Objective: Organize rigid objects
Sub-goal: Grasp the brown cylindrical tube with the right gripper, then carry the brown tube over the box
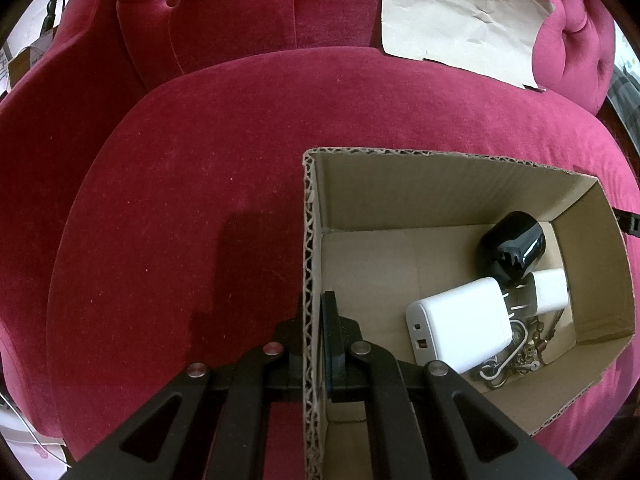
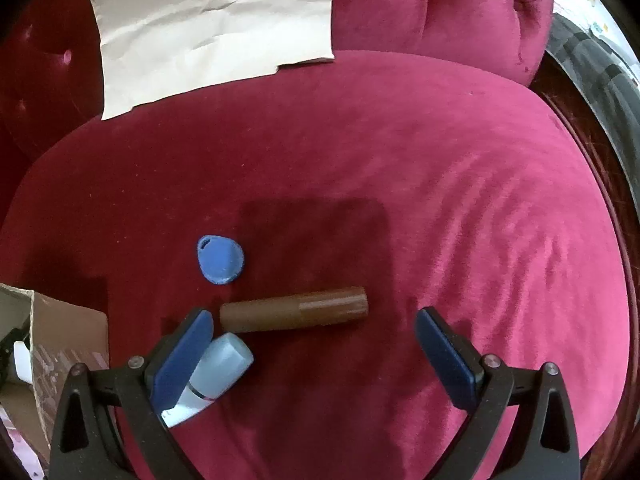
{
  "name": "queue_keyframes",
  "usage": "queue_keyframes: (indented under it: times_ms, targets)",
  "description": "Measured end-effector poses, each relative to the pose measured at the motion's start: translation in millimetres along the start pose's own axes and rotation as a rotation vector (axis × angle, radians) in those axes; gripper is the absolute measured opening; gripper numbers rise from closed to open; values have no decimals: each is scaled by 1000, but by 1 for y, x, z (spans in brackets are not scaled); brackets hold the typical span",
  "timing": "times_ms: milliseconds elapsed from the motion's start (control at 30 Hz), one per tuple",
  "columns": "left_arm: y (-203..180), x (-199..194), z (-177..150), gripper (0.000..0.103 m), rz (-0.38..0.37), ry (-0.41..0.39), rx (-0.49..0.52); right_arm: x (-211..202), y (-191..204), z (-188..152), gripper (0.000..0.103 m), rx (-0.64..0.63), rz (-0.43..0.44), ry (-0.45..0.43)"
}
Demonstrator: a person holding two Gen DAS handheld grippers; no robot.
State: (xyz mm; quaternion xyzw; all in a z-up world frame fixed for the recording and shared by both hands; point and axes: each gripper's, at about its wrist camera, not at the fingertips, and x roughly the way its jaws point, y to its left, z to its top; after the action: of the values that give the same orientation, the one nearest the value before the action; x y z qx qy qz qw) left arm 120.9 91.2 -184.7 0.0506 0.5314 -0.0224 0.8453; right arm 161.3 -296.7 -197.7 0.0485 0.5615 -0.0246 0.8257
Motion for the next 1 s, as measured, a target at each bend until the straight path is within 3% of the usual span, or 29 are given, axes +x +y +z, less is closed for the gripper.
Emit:
queue_keyframes:
  times_ms: [267,400,1000]
  targets:
    - [-2,-1,0,3,2,0,3,6,7,8,99,11,9,4]
    - [-1,-1,0,3,2,0,3,9,11,7,77,2,-13,22]
    - [-1,-1,0,3,1,0,3,-28,17,9,77,-27,-26,-38]
